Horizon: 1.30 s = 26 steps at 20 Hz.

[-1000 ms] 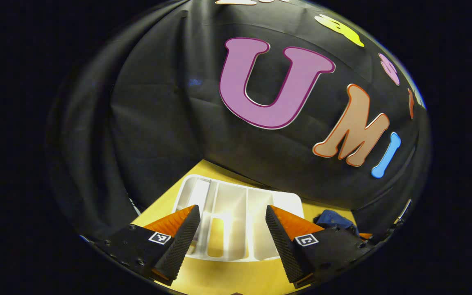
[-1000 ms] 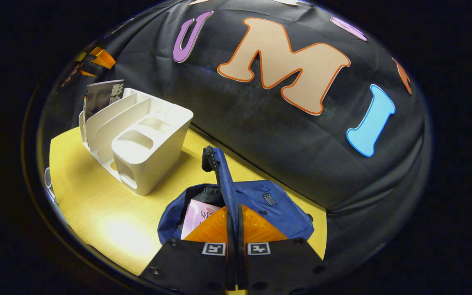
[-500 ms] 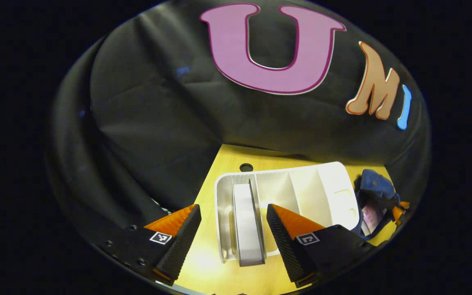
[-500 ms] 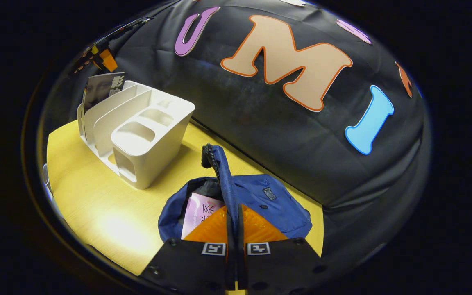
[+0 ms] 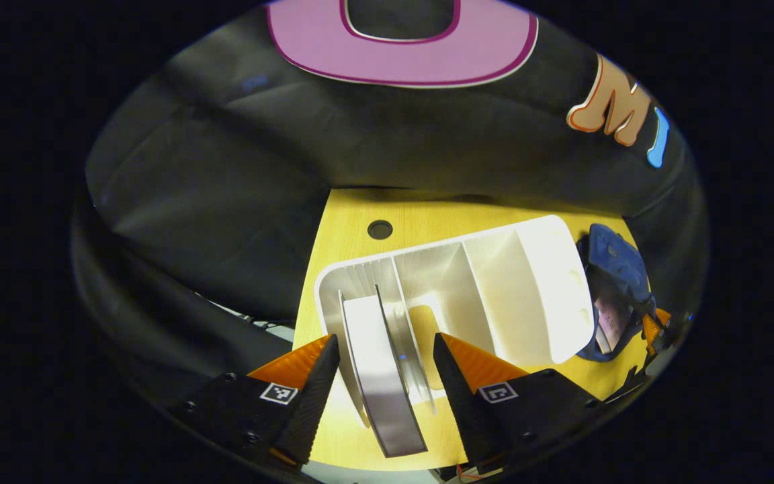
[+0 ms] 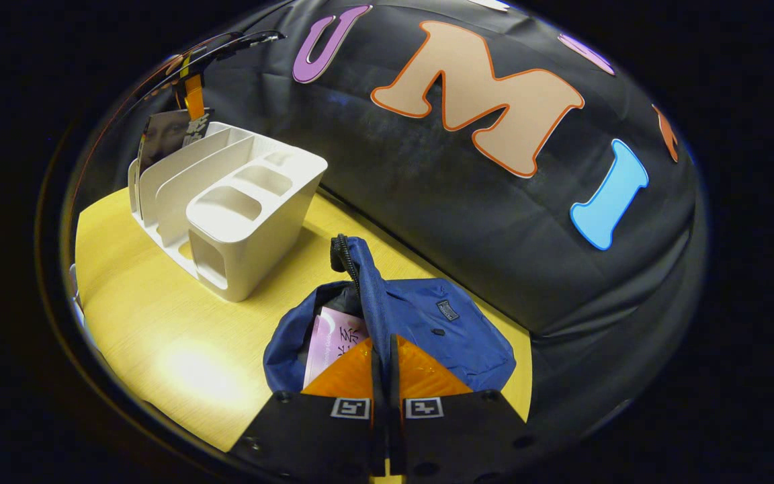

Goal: Open the schoolbag, grab two books from the bookshelf and put them into the schoolbag.

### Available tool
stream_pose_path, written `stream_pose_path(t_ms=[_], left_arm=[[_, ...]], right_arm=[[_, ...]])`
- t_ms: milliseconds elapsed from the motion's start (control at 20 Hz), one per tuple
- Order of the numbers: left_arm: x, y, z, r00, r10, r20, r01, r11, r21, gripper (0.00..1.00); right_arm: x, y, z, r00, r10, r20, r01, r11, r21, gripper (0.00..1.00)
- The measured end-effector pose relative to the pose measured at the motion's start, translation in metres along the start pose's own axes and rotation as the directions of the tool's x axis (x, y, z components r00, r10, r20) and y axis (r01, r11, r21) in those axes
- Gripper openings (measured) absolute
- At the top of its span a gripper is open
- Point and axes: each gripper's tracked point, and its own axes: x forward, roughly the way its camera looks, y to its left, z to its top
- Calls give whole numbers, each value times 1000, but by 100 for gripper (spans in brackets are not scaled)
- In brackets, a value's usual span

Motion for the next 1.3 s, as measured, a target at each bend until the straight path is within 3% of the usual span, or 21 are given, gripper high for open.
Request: stream_pose_path(t_ms=[150, 300, 350, 400, 450, 550, 650, 850, 1000, 1200, 1300], left_arm=[[10, -5, -11, 996, -1, -87, 2, 1000, 18, 73], [14, -2, -19, 990, 12, -143, -7, 999, 38, 55], [17, 1, -21, 988, 27, -152, -21, 999, 42, 54], [17, 4, -22, 986, 36, -165, -29, 998, 47, 46], [19, 4, -26, 983, 33, -179, -26, 999, 39, 43], [20, 2, -44, 971, 30, -236, -22, 999, 36, 42], [21, 6, -44, 976, 42, -214, -33, 998, 45, 42], [13, 4, -42, 980, 39, -193, -33, 999, 35, 32], [-1, 3, -43, 984, 49, -174, -49, 999, 3, 32], [-26, -13, -61, 988, 8, -156, -21, 996, -82, 32], [-36, -13, -73, 989, 18, -148, -29, 997, -71, 32]], right_arm=[[0, 1, -2, 1000, 0, -2, 0, 1000, 4, 5], [-1, 1, -2, 1000, 2, -2, -2, 1000, 12, 5], [-2, 1, -3, 1000, 2, -1, -2, 1000, 13, 6], [-1, 1, -3, 1000, 2, 0, -2, 1000, 14, 6], [0, 1, -3, 1000, 3, 2, -3, 1000, 14, 5], [-1, 1, -3, 1000, 4, 3, -4, 1000, 17, 6], [-1, 0, -4, 1000, 6, 2, -6, 1000, 20, 5], [0, 2, -5, 1000, 11, 2, -11, 1000, 13, 5], [0, 1, -2, 1000, 10, 3, -10, 1000, 13, 5], [-1, 3, -3, 1000, 18, 15, -18, 1000, 15, 6], [0, 4, -3, 999, 28, 18, -29, 999, 18, 6]])
